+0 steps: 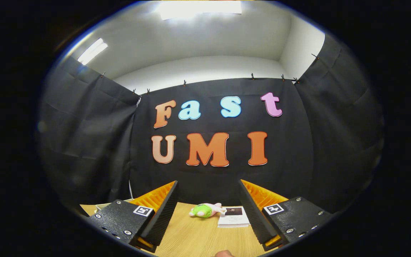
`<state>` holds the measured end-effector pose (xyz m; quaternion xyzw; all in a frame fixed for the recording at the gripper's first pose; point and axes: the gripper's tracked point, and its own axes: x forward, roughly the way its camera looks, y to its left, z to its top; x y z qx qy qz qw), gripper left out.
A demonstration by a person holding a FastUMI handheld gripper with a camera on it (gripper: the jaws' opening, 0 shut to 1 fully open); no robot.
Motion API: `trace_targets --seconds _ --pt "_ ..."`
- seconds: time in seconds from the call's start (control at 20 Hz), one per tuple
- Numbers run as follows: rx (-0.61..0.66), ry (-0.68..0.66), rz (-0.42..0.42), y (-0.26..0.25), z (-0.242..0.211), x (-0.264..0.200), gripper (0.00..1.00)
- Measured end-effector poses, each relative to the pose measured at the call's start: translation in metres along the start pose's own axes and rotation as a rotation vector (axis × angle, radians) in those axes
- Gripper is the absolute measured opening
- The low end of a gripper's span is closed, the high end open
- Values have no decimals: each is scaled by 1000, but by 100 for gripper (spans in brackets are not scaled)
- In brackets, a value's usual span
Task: Open the storage box then place both shoes into the box .Put the left shoe in first, then the right shoe, with the right side of both shoes facing outward in a uniform manner.
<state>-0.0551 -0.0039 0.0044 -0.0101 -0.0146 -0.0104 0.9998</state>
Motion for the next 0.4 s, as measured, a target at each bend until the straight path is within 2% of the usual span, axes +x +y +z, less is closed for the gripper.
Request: trace_targets --seconds 0.4 --pt "13 4 16 5 -3 5 97"
